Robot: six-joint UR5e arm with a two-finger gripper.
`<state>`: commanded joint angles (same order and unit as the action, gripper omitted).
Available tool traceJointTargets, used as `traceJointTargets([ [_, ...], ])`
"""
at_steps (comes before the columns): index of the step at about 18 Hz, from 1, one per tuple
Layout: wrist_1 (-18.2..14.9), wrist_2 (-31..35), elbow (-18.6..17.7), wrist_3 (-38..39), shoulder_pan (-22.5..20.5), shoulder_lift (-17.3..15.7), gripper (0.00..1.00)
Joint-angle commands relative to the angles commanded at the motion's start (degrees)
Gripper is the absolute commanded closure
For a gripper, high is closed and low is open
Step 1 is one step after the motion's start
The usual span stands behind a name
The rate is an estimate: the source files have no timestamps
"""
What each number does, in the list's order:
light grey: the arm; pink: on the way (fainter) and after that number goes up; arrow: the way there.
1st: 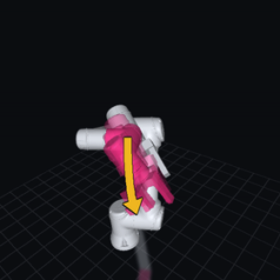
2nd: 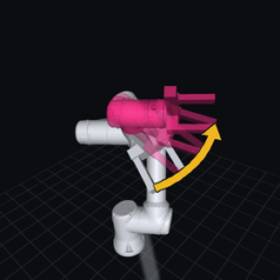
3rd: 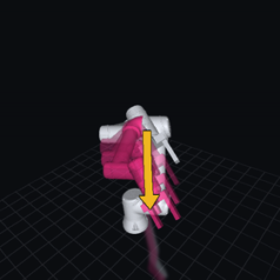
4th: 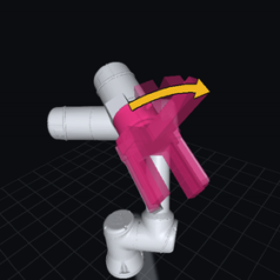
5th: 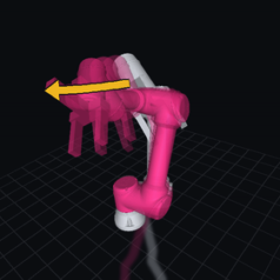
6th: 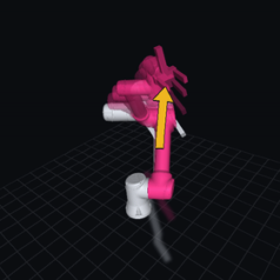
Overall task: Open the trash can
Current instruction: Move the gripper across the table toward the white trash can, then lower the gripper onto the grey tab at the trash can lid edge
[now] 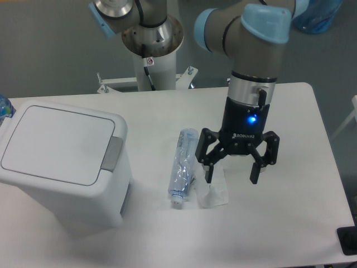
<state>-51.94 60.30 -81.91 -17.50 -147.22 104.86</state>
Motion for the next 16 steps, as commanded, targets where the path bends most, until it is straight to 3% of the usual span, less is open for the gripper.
traceJointTargets([
  [2, 0.0, -0.97, -1.4, 2.02, 1.31, -2.55, 0.0],
  [5, -0.18, -1.24, -1.93, 2.47, 4.65, -3.52, 0.0],
  [9, -0.09, -0.45, -5.36, 2.65, 7.55, -4.4, 0.0],
  [12, 0.44, 0.77, -8.7, 2.04, 7.65, -5.89, 0.0],
  [16, 0.26, 2.98, -8.79, 2.03, 7.65, -5.81, 0.0],
])
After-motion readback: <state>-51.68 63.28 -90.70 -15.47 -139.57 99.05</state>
